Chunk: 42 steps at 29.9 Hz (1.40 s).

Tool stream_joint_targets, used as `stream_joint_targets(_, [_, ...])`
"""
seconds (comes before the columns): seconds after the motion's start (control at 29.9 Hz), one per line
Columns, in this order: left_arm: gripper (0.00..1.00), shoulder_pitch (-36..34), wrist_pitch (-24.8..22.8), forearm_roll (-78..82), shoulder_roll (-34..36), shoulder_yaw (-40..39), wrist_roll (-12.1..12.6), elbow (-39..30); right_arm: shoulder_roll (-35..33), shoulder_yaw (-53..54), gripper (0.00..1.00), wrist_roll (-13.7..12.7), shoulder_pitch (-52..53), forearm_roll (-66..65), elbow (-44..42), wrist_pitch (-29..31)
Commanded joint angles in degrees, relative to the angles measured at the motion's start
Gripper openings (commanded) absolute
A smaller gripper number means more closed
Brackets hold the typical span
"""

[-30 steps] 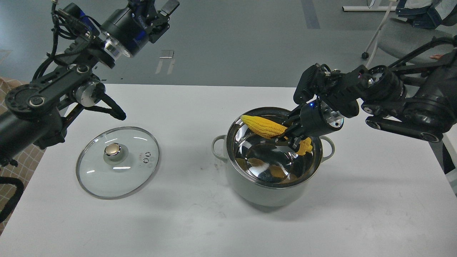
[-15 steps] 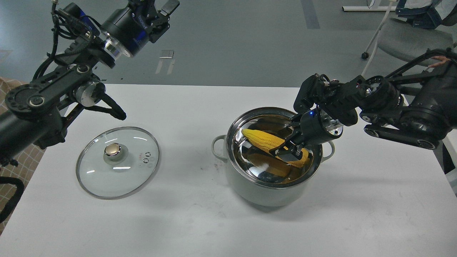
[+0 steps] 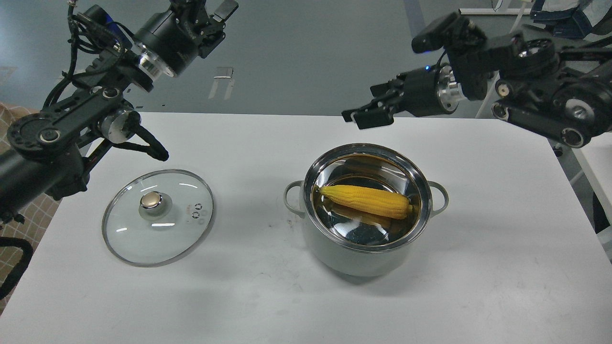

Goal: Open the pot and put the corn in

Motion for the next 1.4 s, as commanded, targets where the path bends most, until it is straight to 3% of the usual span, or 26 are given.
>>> stream_joint_targets(0.0, [0.98,0.2,0.1,-0.3,-0.3,-0.3,0.0,0.3,-0.2,6.2,1.00,0.0,-1.1,6.6,-8.4,0.0])
stream_joint_targets(0.13, [0.98,0.3,0.0,-1.1,-0.3,-0.4,0.0,1.0,0.2,12.7,1.00,0.0,-4.7,11.0,-17.8,-1.7])
stream_joint_targets(0.3, [0.98,0.2,-0.8,-2.3,-5.8,-1.1,0.0,8.2,4.6,27.7,1.00,0.0,-14.7,22.6,-25.7,-7.0])
stream_joint_targets(0.43, [0.98,0.3,-1.5,-4.8,-8.2,-1.9,0.0,12.1,6.6,34.4,1.00,0.0,-19.2,28.1,-29.8,-6.3])
stream_joint_targets(0.57, [0.98,0.8,-9.1,-10.3,-10.2,-2.0,0.6,14.0,6.8,40.2,1.00,0.0,-24.1,39.1,-29.2,-3.5])
stream_joint_targets(0.6, [0.98,1.3,-11.4,-12.2,-10.3,-2.2,2.4,14.7,6.7,41.8,1.00,0.0,-25.3,43.3,-29.1,-1.5])
stream_joint_targets(0.63, [0.98,1.3,-11.5,-12.2,-10.3,-2.2,2.4,14.7,6.7,41.9,1.00,0.0,-25.3,43.4,-29.1,-1.5])
stream_joint_targets(0.77, [0.98,3.2,-15.8,-17.2,-11.0,-5.5,9.6,15.6,6.5,46.8,1.00,0.0,-27.8,55.5,-28.3,2.6])
stream_joint_targets(0.8, [0.98,3.7,-16.2,-17.5,-11.1,-6.3,10.0,15.6,6.5,47.3,1.00,0.0,-28.3,56.3,-27.7,2.9])
stream_joint_targets(0.94, [0.98,4.9,-18.2,-17.8,-11.9,-8.5,10.2,15.6,6.0,50.2,1.00,0.0,-30.6,58.0,-21.7,2.6])
stream_joint_targets(1.37, [0.98,5.8,-18.2,-18.2,-11.9,-9.9,9.5,14.9,5.5,51.2,1.00,0.0,-31.1,58.0,-20.8,2.2])
